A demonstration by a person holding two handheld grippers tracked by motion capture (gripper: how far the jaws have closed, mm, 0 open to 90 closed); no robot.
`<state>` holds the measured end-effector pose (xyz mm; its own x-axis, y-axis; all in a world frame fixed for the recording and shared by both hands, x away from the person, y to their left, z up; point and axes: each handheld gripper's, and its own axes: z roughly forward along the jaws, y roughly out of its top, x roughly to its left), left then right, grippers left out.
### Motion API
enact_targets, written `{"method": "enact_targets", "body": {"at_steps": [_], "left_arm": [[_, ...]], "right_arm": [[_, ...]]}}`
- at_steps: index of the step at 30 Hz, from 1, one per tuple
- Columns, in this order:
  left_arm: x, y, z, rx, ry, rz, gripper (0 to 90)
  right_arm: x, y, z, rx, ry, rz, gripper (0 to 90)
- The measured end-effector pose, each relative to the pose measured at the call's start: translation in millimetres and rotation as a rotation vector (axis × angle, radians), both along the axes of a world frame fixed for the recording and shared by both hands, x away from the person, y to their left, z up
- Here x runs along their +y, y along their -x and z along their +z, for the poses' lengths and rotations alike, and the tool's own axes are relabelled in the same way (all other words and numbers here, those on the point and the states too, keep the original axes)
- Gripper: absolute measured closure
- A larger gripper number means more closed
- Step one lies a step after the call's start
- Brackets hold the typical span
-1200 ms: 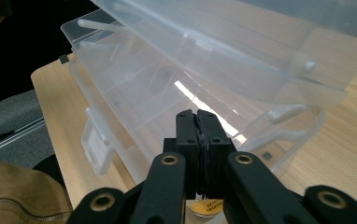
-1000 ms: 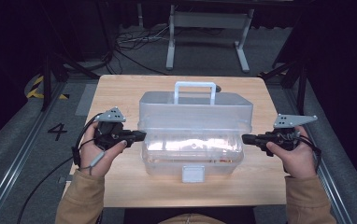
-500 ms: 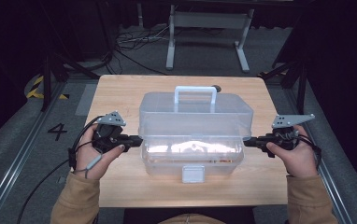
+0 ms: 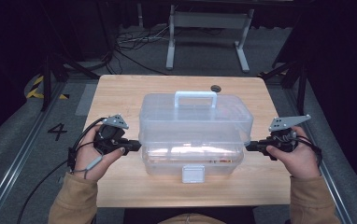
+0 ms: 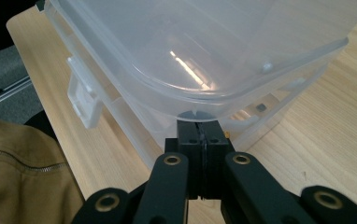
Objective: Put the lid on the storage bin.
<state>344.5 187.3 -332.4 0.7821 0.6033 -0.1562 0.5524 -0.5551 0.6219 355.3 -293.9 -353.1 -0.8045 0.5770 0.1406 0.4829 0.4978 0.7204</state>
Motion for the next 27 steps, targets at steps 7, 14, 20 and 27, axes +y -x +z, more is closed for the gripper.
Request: {"method": "enact_targets", "body": {"at_steps": [7, 14, 20, 27], "left_arm": [[-0.4, -0.2, -2.8, 0.028, -0.032, -0.022, 85.3], [-2.7, -0.7, -5.8, 0.051, -0.071, -0.045, 85.1], [-5.1, -0.8, -8.1, 0.064, -0.103, -0.058, 85.1], [-8.5, -0.9, -11.6, 0.074, -0.126, -0.07, 85.2]], "right_arm": [[2.2, 0.2, -2.2, 0.022, 0.05, 0.019, 89.8], [4.1, 0.5, -4.6, 0.046, 0.098, 0.035, 89.8], [6.4, 0.1, -7.5, 0.066, 0.128, 0.049, 89.8], [8.0, -0.6, -10.2, 0.083, 0.15, 0.063, 89.8]]}}
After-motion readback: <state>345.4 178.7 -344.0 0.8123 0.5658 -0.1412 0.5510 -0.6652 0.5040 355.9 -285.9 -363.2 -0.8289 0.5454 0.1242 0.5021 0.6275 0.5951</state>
